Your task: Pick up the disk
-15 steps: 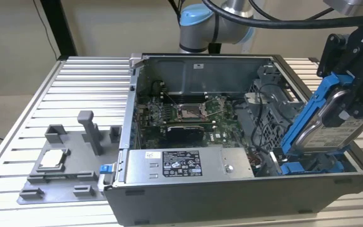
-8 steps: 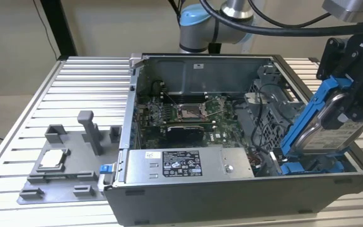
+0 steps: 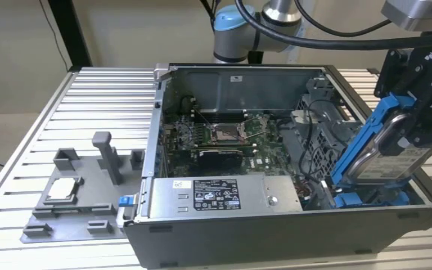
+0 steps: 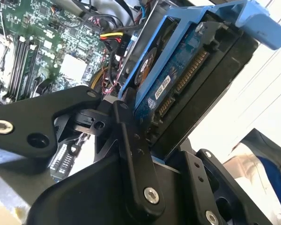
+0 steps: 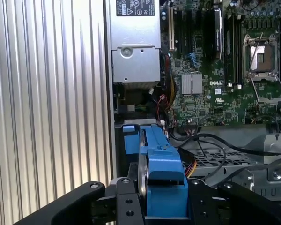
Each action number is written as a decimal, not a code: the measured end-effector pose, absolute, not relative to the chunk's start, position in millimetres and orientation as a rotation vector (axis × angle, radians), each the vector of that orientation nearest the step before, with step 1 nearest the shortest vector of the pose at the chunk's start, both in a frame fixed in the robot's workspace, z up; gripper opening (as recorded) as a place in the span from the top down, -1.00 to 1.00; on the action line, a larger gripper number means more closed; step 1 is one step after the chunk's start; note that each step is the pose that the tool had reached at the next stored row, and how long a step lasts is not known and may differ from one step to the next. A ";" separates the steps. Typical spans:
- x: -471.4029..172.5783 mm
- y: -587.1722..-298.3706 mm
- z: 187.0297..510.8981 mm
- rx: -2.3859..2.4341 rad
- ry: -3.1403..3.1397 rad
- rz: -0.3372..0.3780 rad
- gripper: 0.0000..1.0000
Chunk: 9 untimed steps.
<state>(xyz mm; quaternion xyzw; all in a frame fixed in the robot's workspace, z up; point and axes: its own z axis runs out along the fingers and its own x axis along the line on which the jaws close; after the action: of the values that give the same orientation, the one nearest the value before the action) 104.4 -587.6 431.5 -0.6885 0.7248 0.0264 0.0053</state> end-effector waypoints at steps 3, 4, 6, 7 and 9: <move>105.2 -587.5 431.1 -2.155 2.268 0.085 1.00; 105.5 -587.4 430.9 -2.155 2.268 0.085 1.00; 106.3 -586.4 430.7 -2.155 2.268 0.085 1.00; 106.9 -585.8 430.5 -2.155 2.268 0.085 1.00; 107.9 -585.0 430.0 -2.154 2.268 0.085 1.00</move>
<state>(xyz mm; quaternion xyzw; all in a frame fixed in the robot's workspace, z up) 107.9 -585.0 430.0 -0.6884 0.7248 0.0272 0.0061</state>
